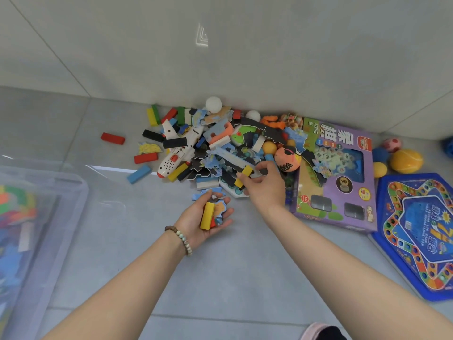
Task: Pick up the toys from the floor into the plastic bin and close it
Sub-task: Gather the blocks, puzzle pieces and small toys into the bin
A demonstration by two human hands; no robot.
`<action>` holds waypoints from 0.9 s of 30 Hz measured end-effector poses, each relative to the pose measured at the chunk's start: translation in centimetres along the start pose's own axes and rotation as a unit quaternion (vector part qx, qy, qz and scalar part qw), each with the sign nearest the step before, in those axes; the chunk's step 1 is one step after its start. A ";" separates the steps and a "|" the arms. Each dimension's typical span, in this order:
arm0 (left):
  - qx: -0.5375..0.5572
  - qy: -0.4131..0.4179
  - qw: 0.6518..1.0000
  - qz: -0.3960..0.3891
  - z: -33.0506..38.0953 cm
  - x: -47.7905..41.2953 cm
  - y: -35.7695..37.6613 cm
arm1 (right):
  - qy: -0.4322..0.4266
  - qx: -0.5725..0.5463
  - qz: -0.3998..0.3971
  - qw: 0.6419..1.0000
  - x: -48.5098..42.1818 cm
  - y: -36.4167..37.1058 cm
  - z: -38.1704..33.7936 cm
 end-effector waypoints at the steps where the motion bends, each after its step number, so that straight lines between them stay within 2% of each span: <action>1: -0.002 0.001 1.000 0.000 0.0 -0.1 0.0 | 0.000 0.009 -0.010 1.000 -0.1 0.2 -0.1; 5: -0.004 0.001 1.000 -0.009 0.1 -0.1 -0.2 | -0.006 0.008 -0.035 0.999 -0.3 0.8 -0.6; 11: 0.010 0.002 1.000 -0.004 0.0 0.4 -0.1 | -0.014 -0.002 -0.025 1.000 0.5 1.0 -0.8; 14: 0.004 0.009 1.000 0.011 -0.1 0.8 -0.4 | -0.002 0.028 -0.018 0.999 0.7 1.2 -2.1; 16: -0.007 0.021 0.999 0.034 -0.2 1.2 -1.1 | -0.058 0.019 -0.006 0.998 2.3 0.6 -2.7; 17: -0.008 0.024 0.999 0.048 -0.4 1.4 -1.7 | -0.123 0.020 -0.013 0.992 4.2 -0.1 -2.3; 19: -0.007 0.023 0.998 0.066 -0.7 1.7 -3.0 | -0.276 0.069 -0.104 0.953 9.8 -1.4 0.5; 20: -0.008 0.019 0.997 0.069 -1.0 1.9 -3.6 | -0.342 0.126 -0.172 0.915 12.7 -1.9 2.7; 21: -0.009 0.013 0.997 0.071 -1.3 2.0 -4.1 | -0.402 0.196 -0.233 0.864 14.9 -2.2 5.4; 23: -0.009 -0.001 0.997 0.071 -2.2 2.2 -4.5 | -0.487 0.312 -0.289 0.763 16.8 -2.5 10.5; 24: -0.009 -0.006 0.998 0.068 -2.8 2.3 -4.5 | -0.506 0.337 -0.291 0.739 16.8 -2.5 12.0; 27: -0.037 -0.017 0.997 0.060 -4.1 2.7 -4.2 | -0.523 0.343 -0.270 0.732 16.1 -2.5 12.8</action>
Point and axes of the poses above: each hand's wrist, its own x-axis away from the middle knuckle, its own y-axis out of the palm, z = x × y, the point moved 2 cm from there along -x, towards the middle knuckle, and after that the axes turned 9 degrees about -y, right-handed, at the moved point
